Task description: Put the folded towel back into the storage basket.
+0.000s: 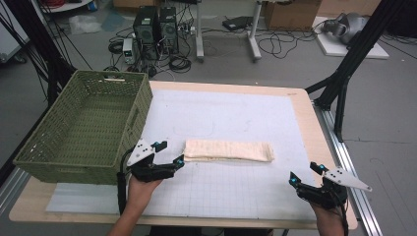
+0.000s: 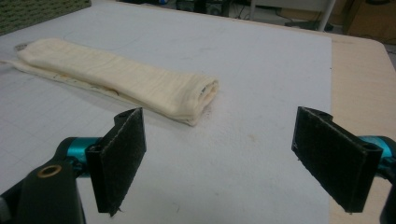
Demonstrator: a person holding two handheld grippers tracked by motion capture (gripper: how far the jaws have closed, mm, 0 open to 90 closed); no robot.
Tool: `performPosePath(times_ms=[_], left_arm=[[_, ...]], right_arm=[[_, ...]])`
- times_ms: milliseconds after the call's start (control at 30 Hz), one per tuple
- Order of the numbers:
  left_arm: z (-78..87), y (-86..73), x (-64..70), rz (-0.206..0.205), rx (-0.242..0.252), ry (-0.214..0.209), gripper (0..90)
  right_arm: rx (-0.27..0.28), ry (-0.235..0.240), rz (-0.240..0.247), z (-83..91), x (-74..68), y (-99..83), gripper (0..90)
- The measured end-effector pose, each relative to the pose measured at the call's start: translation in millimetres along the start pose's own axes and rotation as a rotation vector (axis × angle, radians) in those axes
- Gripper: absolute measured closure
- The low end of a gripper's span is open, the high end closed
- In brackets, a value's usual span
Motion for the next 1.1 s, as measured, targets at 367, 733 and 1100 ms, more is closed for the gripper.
performPosePath(times_ms=[367,733,1100], left_arm=[[-3.3,-1.8,-0.8,0.005,-0.015,0.004,19.3],[-3.4,-3.9,6.7,-0.005,-0.033,-0.002,19.3],[-8.2,7.0,-0.4,0.049,-0.033,0.027,19.9]], right_arm=[[0.01,0.001,0.013,-1.6,1.1,0.2,16.4],[0.005,0.017,0.03,-7.2,-5.6,6.9,16.5],[0.014,0.027,0.027,-9.7,-5.0,7.8,16.6]])
Point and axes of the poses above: each handheld gripper's, and its own axes: z roughly backward along the jaws, y roughly out of its top, x roughly to its right, the point moved 1 cm from there along -z, roughly forward along the jaws, and after that the axes turned 5 degrees about z, right-handed, at the moved point
